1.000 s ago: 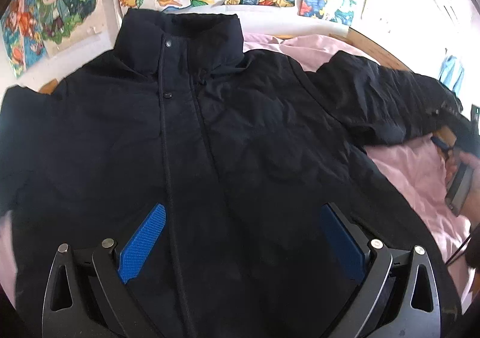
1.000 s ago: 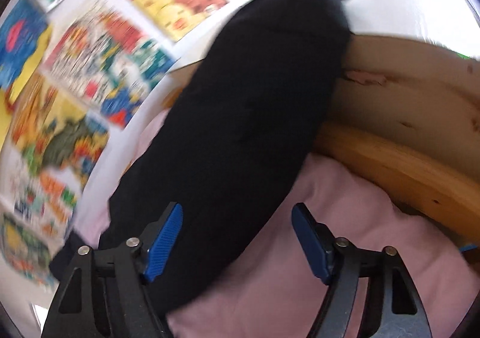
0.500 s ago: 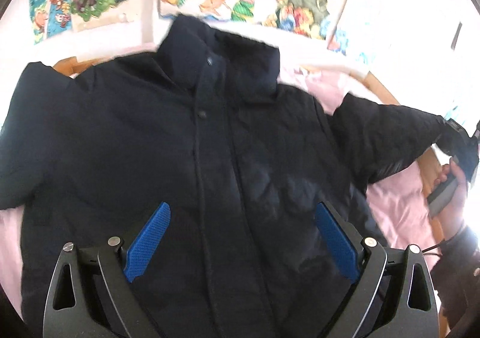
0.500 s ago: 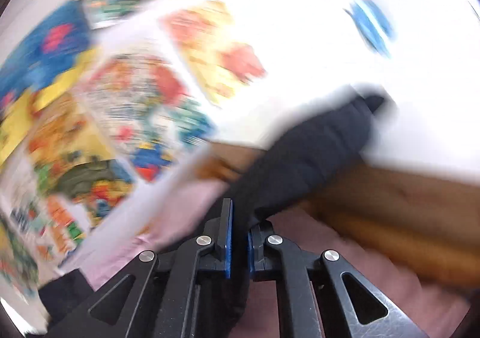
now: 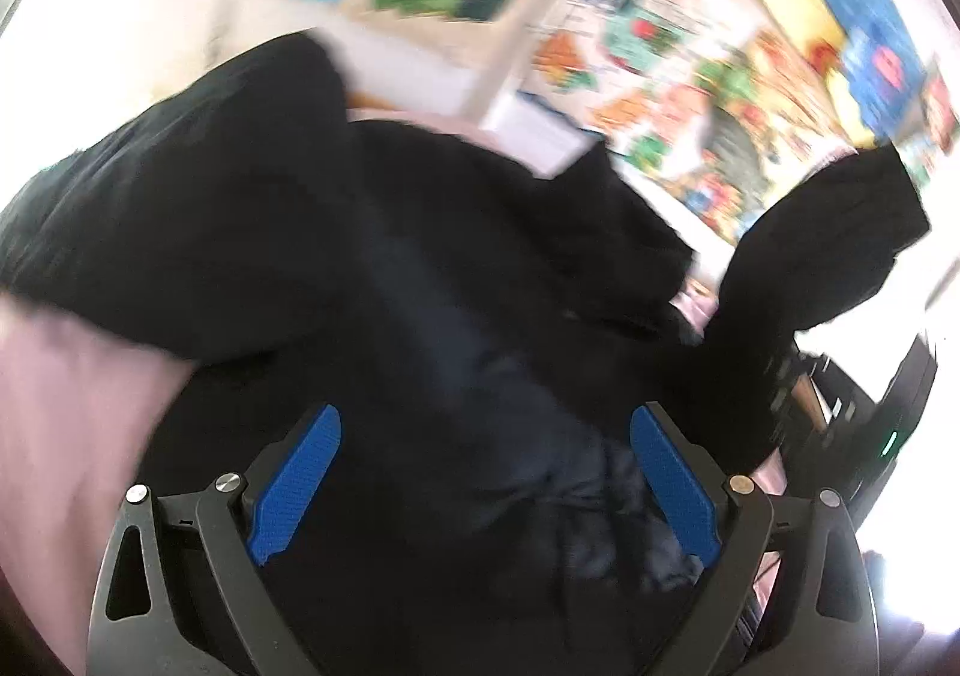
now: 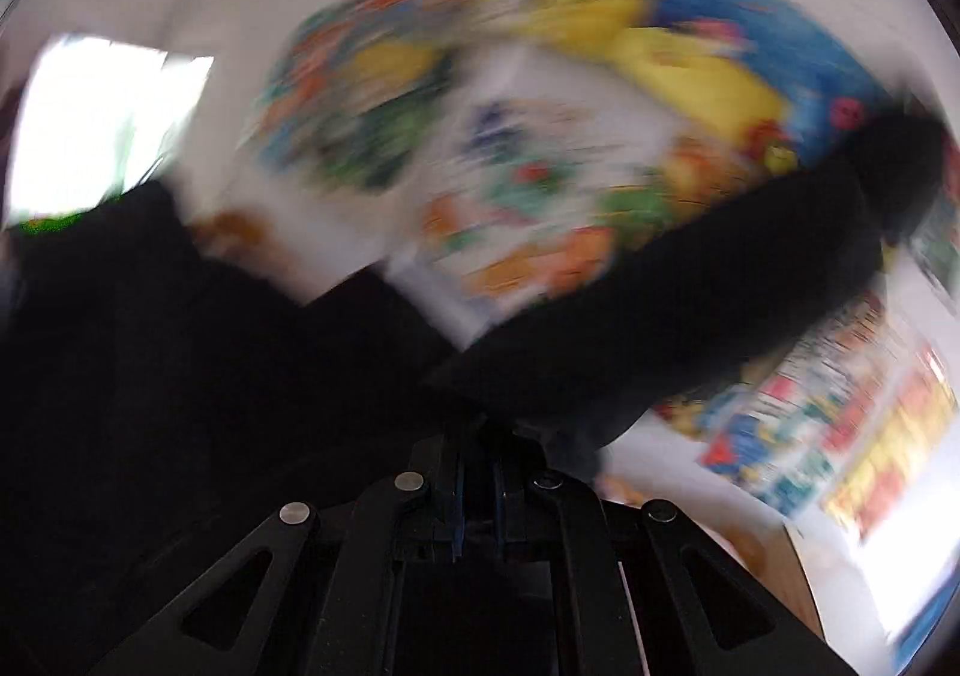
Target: Fold large clothes
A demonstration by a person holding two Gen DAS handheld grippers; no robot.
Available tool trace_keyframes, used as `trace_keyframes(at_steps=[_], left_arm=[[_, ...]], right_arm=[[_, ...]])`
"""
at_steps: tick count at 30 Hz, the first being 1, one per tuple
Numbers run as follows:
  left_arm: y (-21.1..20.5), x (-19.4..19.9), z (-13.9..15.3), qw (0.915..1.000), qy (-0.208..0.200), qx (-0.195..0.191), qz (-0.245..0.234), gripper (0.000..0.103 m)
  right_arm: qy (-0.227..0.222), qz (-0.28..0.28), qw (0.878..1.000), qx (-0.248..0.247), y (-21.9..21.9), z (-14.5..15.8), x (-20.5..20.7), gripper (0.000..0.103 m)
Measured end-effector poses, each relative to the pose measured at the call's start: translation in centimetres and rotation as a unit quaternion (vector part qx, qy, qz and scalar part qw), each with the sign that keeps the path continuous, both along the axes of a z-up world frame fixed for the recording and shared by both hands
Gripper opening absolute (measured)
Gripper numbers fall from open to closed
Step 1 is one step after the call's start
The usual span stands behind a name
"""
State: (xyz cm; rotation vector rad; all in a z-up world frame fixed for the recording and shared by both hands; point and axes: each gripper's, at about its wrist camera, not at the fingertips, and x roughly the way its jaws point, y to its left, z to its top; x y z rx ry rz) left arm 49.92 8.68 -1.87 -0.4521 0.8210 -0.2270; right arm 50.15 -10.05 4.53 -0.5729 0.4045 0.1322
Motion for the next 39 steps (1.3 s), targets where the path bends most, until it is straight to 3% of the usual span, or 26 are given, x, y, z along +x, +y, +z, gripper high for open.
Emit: trace_keyframes(at_steps=[4,7,10,13,17,19,21,24,26,29,32,36,39], left_arm=[[2.4,0.2,-2.0,0.9993,0.006,-0.037,0.008,0.095],[2.6,1.3,-3.3,0.9980,0.014,-0.061,-0.011,0.095],[2.0,3.1,-4.0,0.9964,0.026,-0.070,-0.041,0.095],[0.0,5.8,-3.9,0.9960,0.038,-0.032,-0.075,0.095],[-1.7,6.9,-4.7,0.9955,0.044,0.019,-0.082,0.095],[-2.4,7.2,-4.6,0.9953,0.040,0.024,-0.084,0.086],[-2.8,7.2,-4.8,0.9949,0.048,0.028,-0.085,0.042],[-2.8,7.9,-5.5,0.9941,0.072,0.043,-0.069,0.017],[-2.7,7.8,-5.2,0.9956,0.053,0.050,-0.059,0.004],[-1.5,5.8,-3.3,0.9959,-0.006,0.085,-0.030,0.001],[-0.8,5.2,-1.8,0.9910,-0.034,0.129,0.007,0.001],[0.8,4.7,-2.1,0.9844,-0.025,0.168,0.044,0.000],[0.5,5.4,-4.2,0.9782,0.010,0.201,0.051,0.000]], right_arm=[[0.095,0.030,0.993,-0.064,3.5,-7.0,1.0,0.008],[0.150,0.039,0.985,-0.073,4.1,-10.9,1.3,0.009],[0.167,0.036,0.983,-0.067,3.8,-12.9,1.3,0.009],[0.172,0.040,0.984,-0.040,3.2,-12.9,1.0,0.010],[0.180,0.042,0.983,-0.010,2.3,-12.4,1.5,0.014],[0.186,0.043,0.982,0.000,2.0,-12.4,1.5,0.018],[0.189,0.043,0.981,0.008,2.2,-12.1,1.1,0.024],[0.193,0.037,0.980,0.018,1.8,-12.0,0.6,0.037],[0.195,0.034,0.980,0.030,1.5,-11.6,-0.1,0.044],[0.185,0.034,0.980,0.065,0.2,-10.1,-1.4,0.060],[0.171,0.032,0.979,0.110,-1.6,-8.1,-2.8,0.074],[0.131,0.008,0.979,0.159,-5.0,-5.5,-4.1,0.079],[0.079,-0.057,0.982,0.161,-7.7,-5.1,-4.0,0.087]])
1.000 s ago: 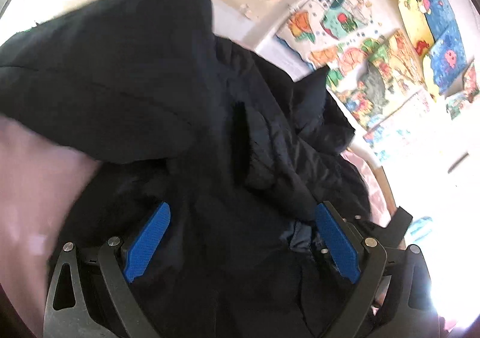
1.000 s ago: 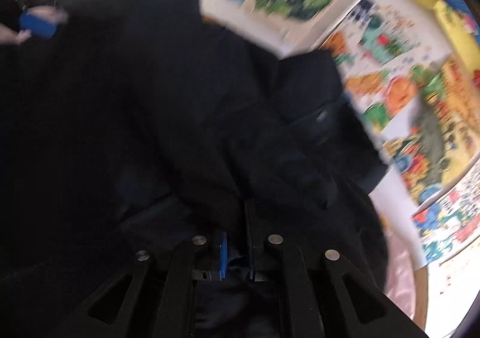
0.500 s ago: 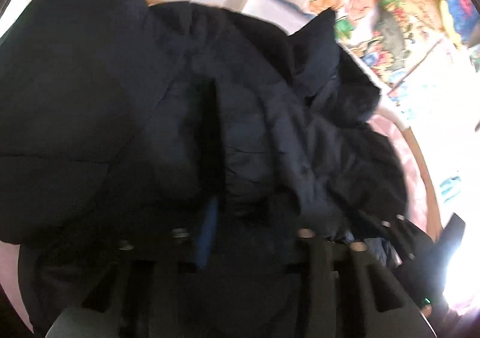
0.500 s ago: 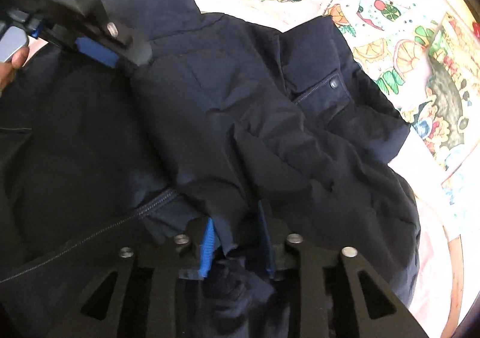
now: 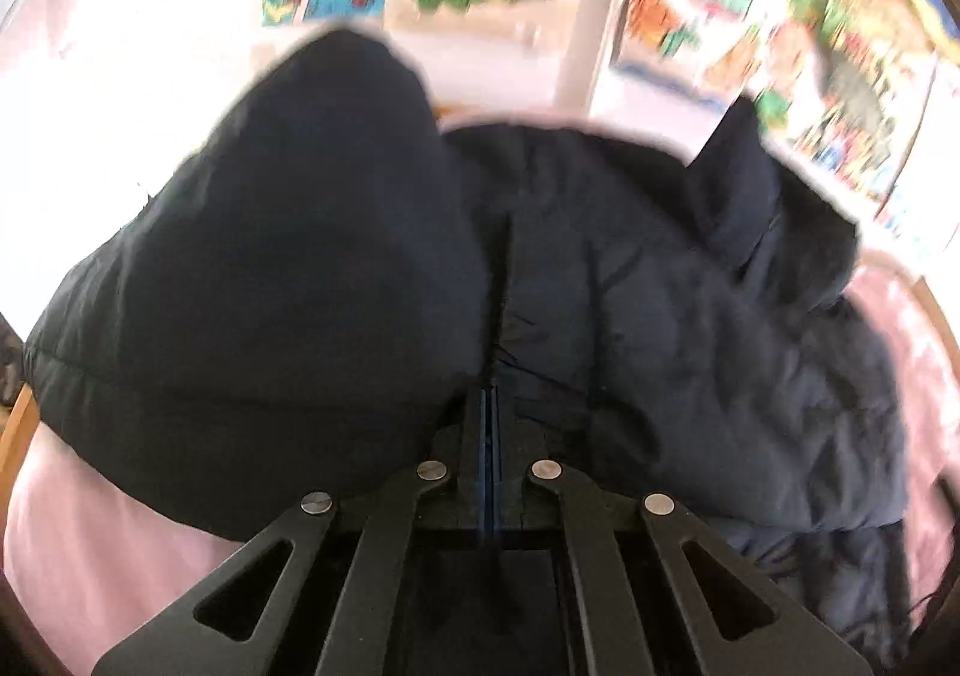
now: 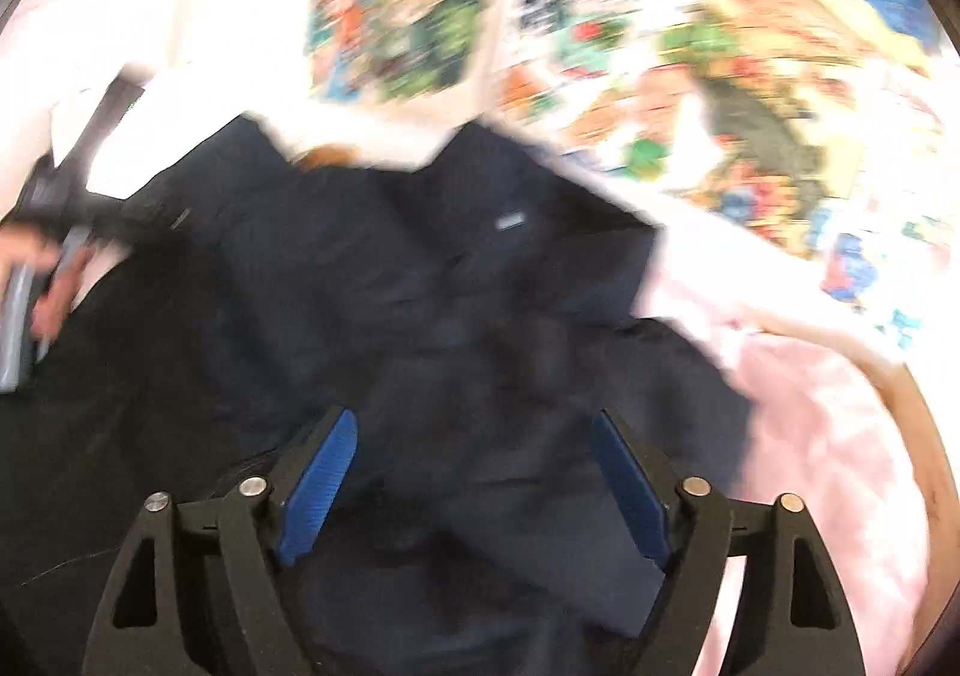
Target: Fold large clothes
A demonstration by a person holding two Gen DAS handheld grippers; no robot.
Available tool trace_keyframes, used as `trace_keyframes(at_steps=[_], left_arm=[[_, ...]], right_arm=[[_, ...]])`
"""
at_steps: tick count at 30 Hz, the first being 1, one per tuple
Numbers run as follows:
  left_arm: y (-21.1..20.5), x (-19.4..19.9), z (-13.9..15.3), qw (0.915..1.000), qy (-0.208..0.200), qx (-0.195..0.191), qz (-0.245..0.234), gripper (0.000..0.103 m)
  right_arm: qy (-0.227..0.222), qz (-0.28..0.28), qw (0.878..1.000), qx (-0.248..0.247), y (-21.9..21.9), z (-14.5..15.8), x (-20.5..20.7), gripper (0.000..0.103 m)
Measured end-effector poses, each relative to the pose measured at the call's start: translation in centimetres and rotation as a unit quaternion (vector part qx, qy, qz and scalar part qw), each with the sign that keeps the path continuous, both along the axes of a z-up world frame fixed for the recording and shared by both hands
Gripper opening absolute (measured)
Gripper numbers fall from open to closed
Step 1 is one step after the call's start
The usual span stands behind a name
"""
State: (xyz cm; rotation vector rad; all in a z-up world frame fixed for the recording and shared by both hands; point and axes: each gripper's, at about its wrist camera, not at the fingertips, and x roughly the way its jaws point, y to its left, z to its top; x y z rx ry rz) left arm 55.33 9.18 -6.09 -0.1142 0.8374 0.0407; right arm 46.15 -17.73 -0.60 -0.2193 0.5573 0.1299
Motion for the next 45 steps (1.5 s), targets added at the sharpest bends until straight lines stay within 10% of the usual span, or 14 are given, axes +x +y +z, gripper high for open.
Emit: trace_keyframes(at_steps=[9,13,21,31,41,45], left_arm=[[-0.2,1.4,-2.8,0.9994,0.024,0.017,0.015,0.000],[1.5,0.2,-2.4,0.9985,0.017,-0.051,0.005,0.002],[8.5,-9.4,0.9,0.9746,-0.068,-0.210,0.036,0.089],[20.2,-10.0,-1.6,0.9195,-0.088,-0.310,0.225,0.090],[22.3,-6.0,-1.8,0.8906,-0.101,-0.335,0.290,0.089],[22.4,-5.4,-1.5,0.8869,-0.104,-0.337,0.299,0.054]], right_arm=[[0.138,-0.106,0.985,-0.009,-6.2,-9.4,8.4,0.086],[0.146,-0.106,0.983,0.016,-7.0,-9.8,8.8,0.087],[0.099,-0.051,0.990,0.092,-8.0,-5.7,4.3,0.093],[0.096,0.056,0.990,0.088,-3.8,-3.6,0.0,0.103],[0.117,0.054,0.989,0.079,-3.2,-5.3,0.1,0.103],[0.117,0.051,0.988,0.083,-3.4,-5.5,0.1,0.103]])
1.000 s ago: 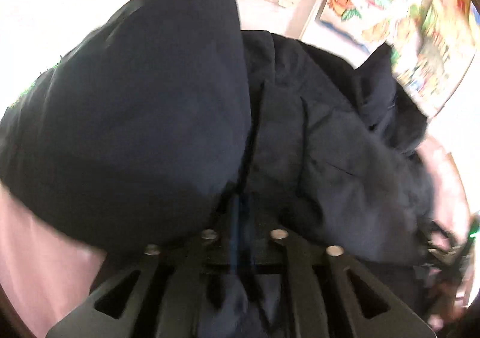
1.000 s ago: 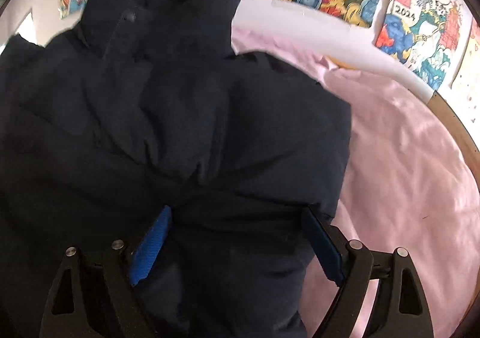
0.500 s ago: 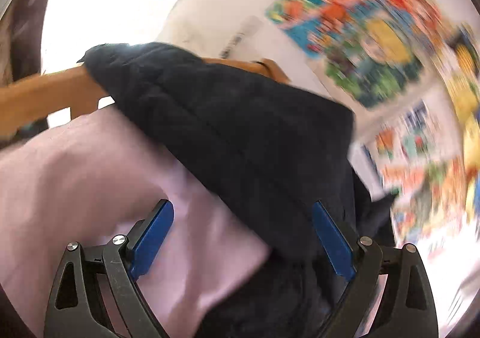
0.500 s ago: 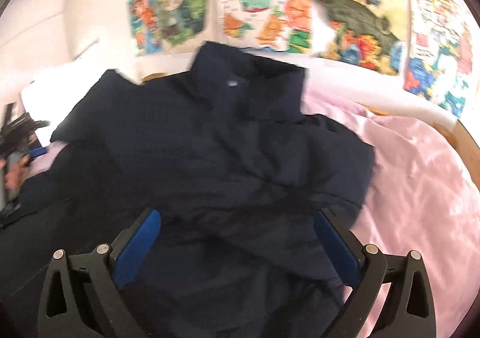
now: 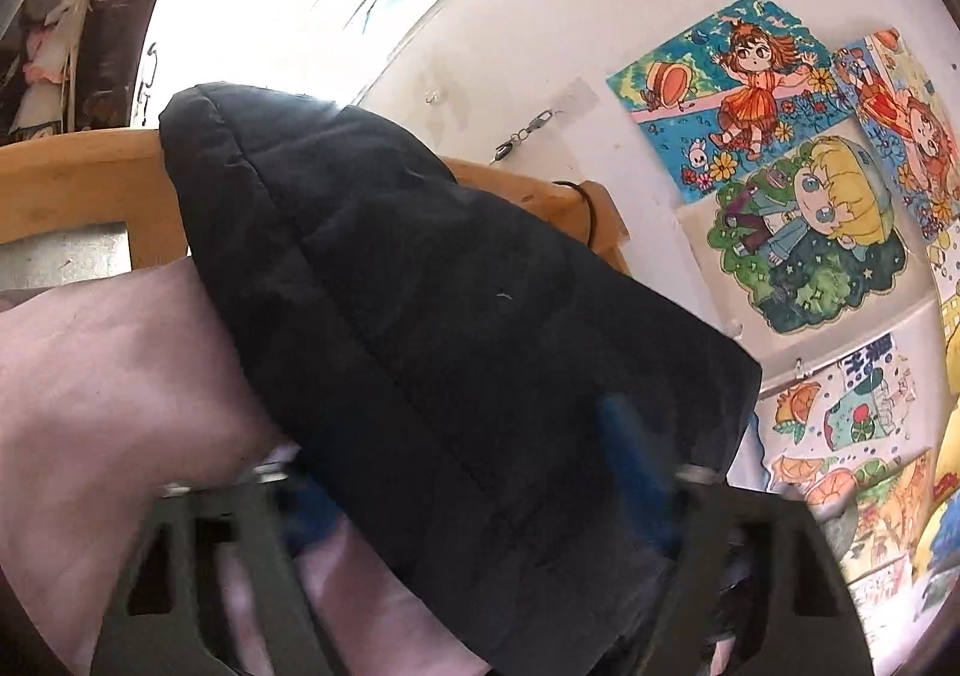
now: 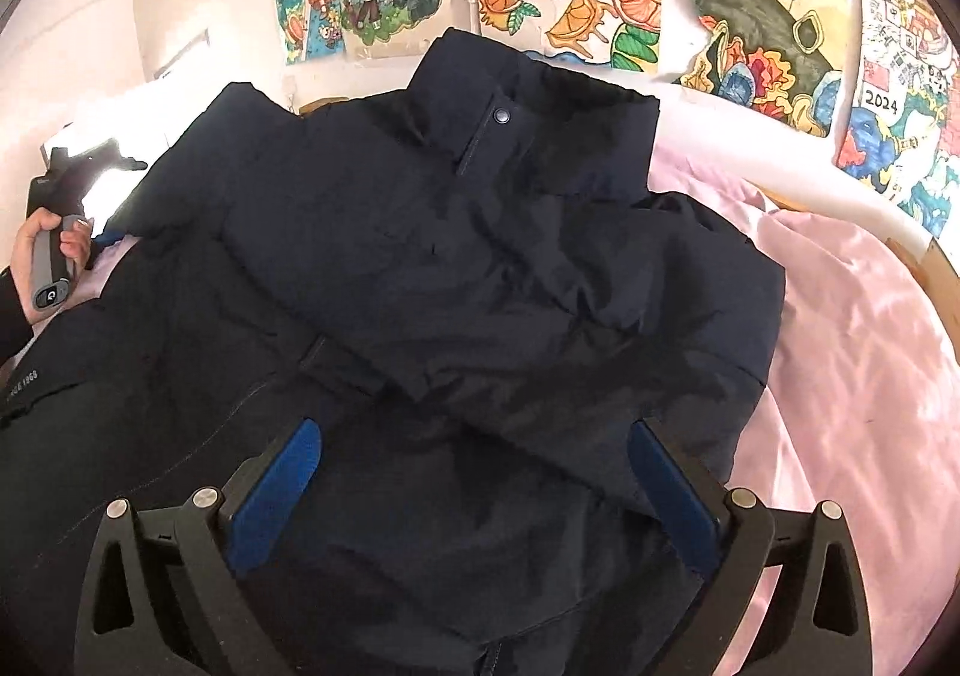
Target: Fold large clothes
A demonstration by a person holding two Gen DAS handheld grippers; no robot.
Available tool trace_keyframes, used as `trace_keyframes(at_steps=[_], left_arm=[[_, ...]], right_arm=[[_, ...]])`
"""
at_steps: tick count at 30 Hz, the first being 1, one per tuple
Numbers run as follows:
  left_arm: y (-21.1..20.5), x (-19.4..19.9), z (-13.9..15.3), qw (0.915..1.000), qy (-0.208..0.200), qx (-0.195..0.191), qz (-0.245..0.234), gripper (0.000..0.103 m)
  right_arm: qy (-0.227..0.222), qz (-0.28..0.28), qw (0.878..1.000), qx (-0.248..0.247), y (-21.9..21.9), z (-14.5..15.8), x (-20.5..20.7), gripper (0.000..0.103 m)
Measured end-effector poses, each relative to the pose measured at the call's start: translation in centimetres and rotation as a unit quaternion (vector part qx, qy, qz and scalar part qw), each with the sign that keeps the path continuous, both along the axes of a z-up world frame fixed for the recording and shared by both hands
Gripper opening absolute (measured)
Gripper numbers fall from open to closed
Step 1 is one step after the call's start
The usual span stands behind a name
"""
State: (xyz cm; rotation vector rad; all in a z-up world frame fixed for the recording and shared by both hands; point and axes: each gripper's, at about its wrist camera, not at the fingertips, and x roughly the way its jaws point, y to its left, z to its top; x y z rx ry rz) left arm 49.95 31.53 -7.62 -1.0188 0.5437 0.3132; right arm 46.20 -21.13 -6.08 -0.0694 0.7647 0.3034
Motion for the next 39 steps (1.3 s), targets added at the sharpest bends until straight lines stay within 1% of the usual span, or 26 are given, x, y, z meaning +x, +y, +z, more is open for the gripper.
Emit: trace_keyframes(at_steps=[1,3,5,7,8,10,12,14,15,16,17,19,20,21,22,24,25,27,28,30,31,34,36,37,38,39], left_arm=[[0.2,0.0,-0.1,1.0000,-0.002,-0.005,0.003,0.048],[0.5,0.3,0.0,0.9999,-0.002,-0.009,0.009,0.020],[0.8,0.3,0.4,0.9998,-0.011,-0.006,0.015,0.009],[0.5,0.2,1.4,0.9995,-0.014,0.027,0.013,0.006],[0.0,0.2,2.3,0.9981,-0.012,0.059,0.011,0.005],[-1.0,0.3,3.8,0.9947,-0.010,0.102,0.007,0.004],[-2.7,0.4,5.8,0.9879,-0.017,0.154,-0.004,0.003],[-4.9,0.6,8.0,0.9771,-0.028,0.210,-0.021,0.003],[-6.5,0.9,9.3,0.9677,-0.035,0.247,-0.035,0.003],[-8.4,1.1,10.7,0.9553,-0.045,0.287,-0.057,0.003],[-10.2,1.2,11.8,0.9446,-0.054,0.314,-0.077,0.003],[-13.5,1.5,13.4,0.9246,-0.070,0.357,-0.113,0.003],[-16.1,1.6,14.3,0.9096,-0.082,0.382,-0.142,0.003],[-17.8,1.7,14.7,0.8993,-0.088,0.397,-0.162,0.003],[-20.3,1.8,15.2,0.8843,-0.097,0.415,-0.190,0.003],[-24.1,2.0,15.2,0.8602,-0.105,0.441,-0.233,0.002],[-26.2,1.7,15.0,0.8451,-0.109,0.454,-0.260,0.002],[-29.3,1.9,14.5,0.8214,-0.105,0.473,-0.302,0.002],[-31.2,1.9,13.5,0.8048,-0.101,0.482,-0.331,0.002],[-33.6,1.9,11.5,0.7787,-0.090,0.497,-0.372,0.002],[-35.1,2.0,10.0,0.7592,-0.083,0.509,-0.397,0.002],[-37.6,2.1,5.9,0.7124,-0.056,0.528,-0.458,0.002],[-38.1,1.6,3.6,0.6999,-0.044,0.525,-0.482,0.003],[-38.3,1.5,2.5,0.6965,-0.039,0.519,-0.494,0.004],[-38.3,1.3,1.9,0.6959,-0.036,0.511,-0.503,0.009],[-38.1,1.2,1.4,0.6975,-0.035,0.501,-0.511,0.019]], right_arm=[[0.002,-0.001,1.000,0.000,0.0,-0.1,0.0,0.103],[0.004,-0.002,1.000,0.000,-0.1,-0.2,0.0,0.103],[0.004,-0.003,1.000,0.003,-0.3,-0.3,-0.1,0.103],[0.004,-0.004,1.000,0.006,-0.5,-0.3,-0.3,0.103],[0.005,-0.004,1.000,0.007,-0.6,-0.4,-0.3,0.103],[0.007,-0.006,1.000,0.008,-0.8,-0.5,-0.3,0.103],[0.007,-0.009,1.000,0.011,-1.1,-0.6,-0.3,0.103],[0.005,-0.015,1.000,0.015,-1.6,-0.5,-0.3,0.103],[0.003,-0.019,1.000,0.017,-1.8,-0.5,-0.4,0.103],[0.000,-0.023,1.000,0.019,-2.2,-0.4,-0.4,0.103],[-0.002,-0.027,0.999,0.020,-2.4,-0.4,-0.4,0.103],[-0.009,-0.041,0.999,0.020,-3.1,-0.2,-0.5,0.103],[-0.012,-0.047,0.999,0.021,-3.5,-0.1,-0.6,0.103],[-0.017,-0.053,0.998,0.024,-3.9,0.0,-0.7,0.103],[-0.023,-0.064,0.997,0.027,-4.5,0.1,-0.9,0.103],[-0.029,-0.080,0.996,0.033,-5.5,0.2,-1.0,0.103],[-0.031,-0.090,0.995,0.039,-6.1,0.2,-1.1,0.103],[-0.032,-0.105,0.993,0.048,-7.1,0.0,-1.1,0.103],[-0.032,-0.110,0.992,0.052,-7.5,-0.1,-1.1,0.103],[-0.029,-0.124,0.990,0.058,-8.5,-0.5,-1.1,0.103],[-0.028,-0.131,0.989,0.057,-8.9,-0.7,-1.1,0.103],[-0.022,-0.145,0.988,0.056,-10.0,-1.2,-1.3,0.103],[-0.018,-0.152,0.987,0.057,-10.6,-1.6,-1.3,0.103],[-0.016,-0.155,0.986,0.058,-10.8,-1.8,-1.4,0.103],[-0.012,-0.158,0.986,0.059,-11.0,-2.0,-1.3,0.103],[-0.009,-0.158,0.986,0.060,-11.1,-2.2,-1.3,0.103]])
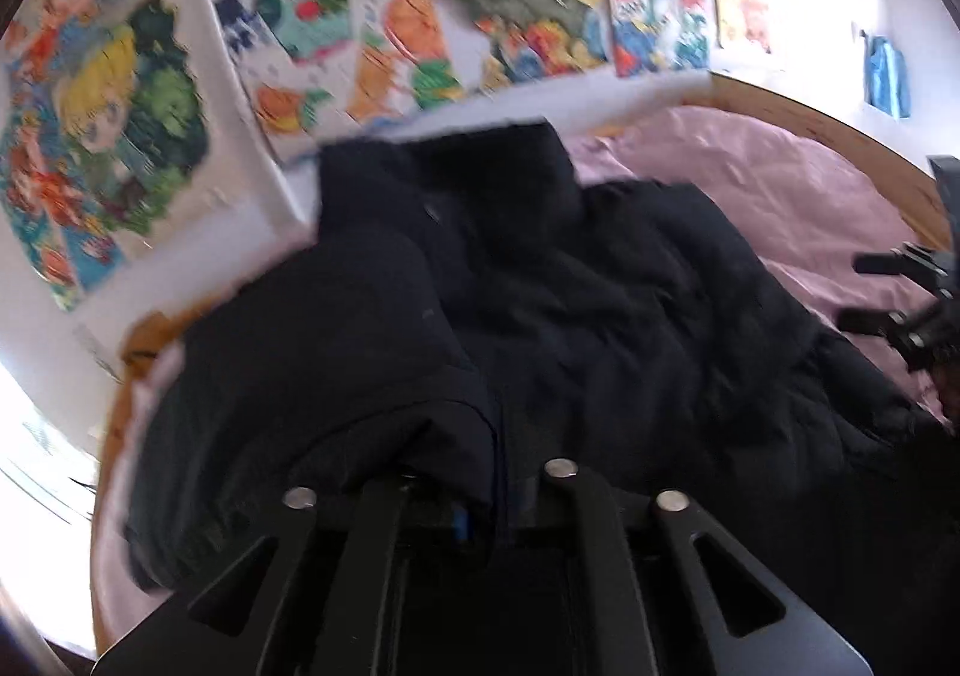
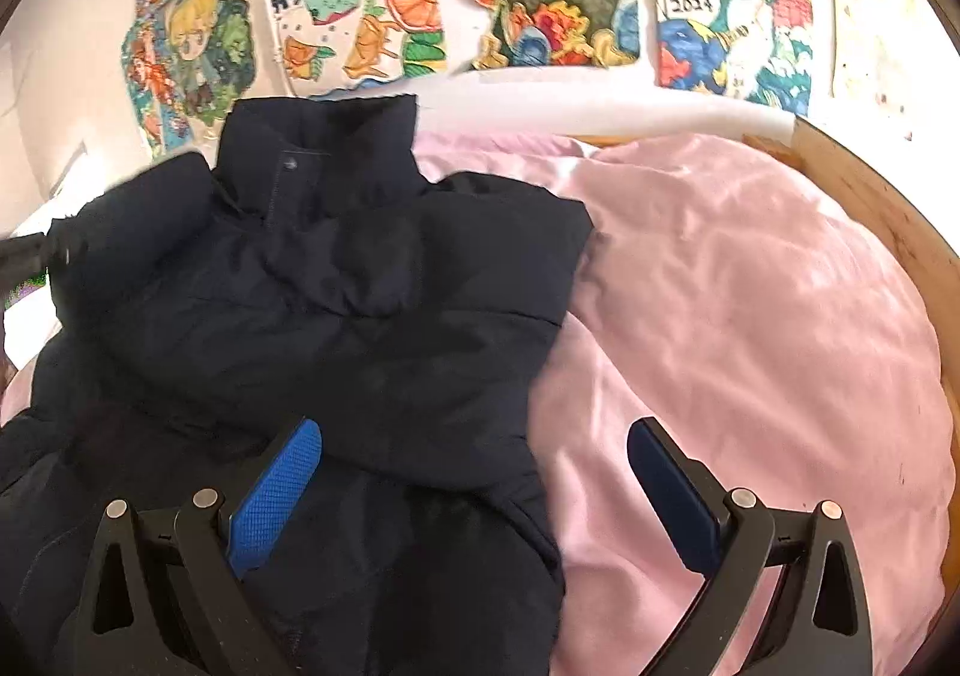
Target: Fold large clothes
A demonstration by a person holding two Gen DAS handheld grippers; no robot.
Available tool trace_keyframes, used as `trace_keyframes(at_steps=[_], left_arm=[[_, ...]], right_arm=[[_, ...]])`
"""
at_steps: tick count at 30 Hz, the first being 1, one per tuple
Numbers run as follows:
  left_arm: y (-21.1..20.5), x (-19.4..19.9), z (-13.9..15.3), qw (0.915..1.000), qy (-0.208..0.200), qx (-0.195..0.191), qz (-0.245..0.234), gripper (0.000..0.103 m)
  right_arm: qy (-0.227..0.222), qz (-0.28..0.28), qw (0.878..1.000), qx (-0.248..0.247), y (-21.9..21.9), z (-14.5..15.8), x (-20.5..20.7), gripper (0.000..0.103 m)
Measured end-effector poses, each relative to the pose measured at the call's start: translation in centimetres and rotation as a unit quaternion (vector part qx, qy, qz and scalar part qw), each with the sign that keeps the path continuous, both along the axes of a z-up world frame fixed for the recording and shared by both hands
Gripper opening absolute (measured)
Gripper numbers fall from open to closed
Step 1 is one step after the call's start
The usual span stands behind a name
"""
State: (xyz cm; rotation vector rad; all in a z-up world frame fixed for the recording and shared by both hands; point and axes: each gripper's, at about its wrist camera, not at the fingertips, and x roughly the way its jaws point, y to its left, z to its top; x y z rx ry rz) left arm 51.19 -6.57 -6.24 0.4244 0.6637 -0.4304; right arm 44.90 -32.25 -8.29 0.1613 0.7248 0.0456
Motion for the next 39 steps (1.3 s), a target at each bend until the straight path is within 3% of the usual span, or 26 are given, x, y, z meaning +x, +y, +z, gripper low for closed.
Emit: trace_keyframes(at_steps=[1,3,4,9,11,14,17,19,21,23,26,28,34,36,37,38,39], left_arm=[[0.3,-0.1,-0.5,0.9997,0.016,-0.016,-0.009,0.027],[0.9,-0.9,-0.9,0.9976,0.044,-0.048,-0.024,0.061],[1.3,-1.4,-1.1,0.9957,0.057,-0.066,-0.031,0.064],[4.8,-4.2,0.5,0.9820,0.101,-0.157,-0.026,0.066],[7.4,-4.8,1.3,0.9771,0.096,-0.190,0.011,0.066],[12.6,-4.9,2.0,0.9633,0.086,-0.224,0.120,0.067],[17.2,-4.1,2.2,0.9426,0.083,-0.232,0.225,0.067],[20.2,-3.5,1.9,0.9177,0.093,-0.254,0.291,0.067],[23.1,-3.0,1.4,0.8849,0.108,-0.289,0.349,0.067],[24.9,-3.0,1.2,0.8641,0.107,-0.298,0.392,0.067],[26.5,-2.7,1.1,0.8469,0.111,-0.306,0.420,0.067],[27.0,-2.6,1.3,0.8404,0.114,-0.317,0.425,0.067],[28.1,-3.1,1.2,0.8341,0.117,-0.327,0.429,0.067],[28.1,-3.5,1.1,0.8335,0.117,-0.328,0.429,0.067],[28.1,-3.4,1.3,0.8345,0.116,-0.328,0.428,0.067],[28.0,-3.5,1.1,0.8362,0.114,-0.327,0.425,0.067],[27.9,-3.4,1.1,0.8387,0.113,-0.326,0.421,0.067]], right_arm=[[0.003,0.000,1.000,0.000,-0.1,-0.2,0.0,0.103],[0.009,0.001,1.000,-0.001,0.0,-0.6,0.2,0.103],[0.011,0.002,1.000,-0.002,0.2,-0.7,0.2,0.103],[0.016,0.002,1.000,-0.017,1.0,-1.2,0.5,0.103],[0.008,0.009,0.999,-0.037,1.9,-0.7,0.7,0.103],[-0.015,0.043,0.996,-0.071,4.8,1.0,1.5,0.103],[-0.043,0.092,0.990,-0.097,9.7,4.0,2.8,0.103],[-0.064,0.127,0.982,-0.122,13.8,6.0,3.6,0.103],[-0.083,0.168,0.970,-0.154,18.6,7.5,4.5,0.103],[-0.094,0.206,0.957,-0.180,23.1,8.1,5.2,0.103],[-0.090,0.257,0.937,-0.220,30.1,7.4,6.4,0.103],[-0.094,0.279,0.924,-0.245,34.1,6.9,7.1,0.102],[-0.099,0.311,0.894,-0.308,40.9,5.3,8.5,0.082],[-0.094,0.312,0.889,-0.322,41.3,4.8,8.9,0.057],[-0.091,0.313,0.890,-0.318,40.8,4.8,9.0,0.049],[-0.088,0.309,0.896,-0.306,40.1,5.2,9.3,0.029],[-0.086,0.302,0.905,-0.287,39.2,5.8,9.5,0.018]])
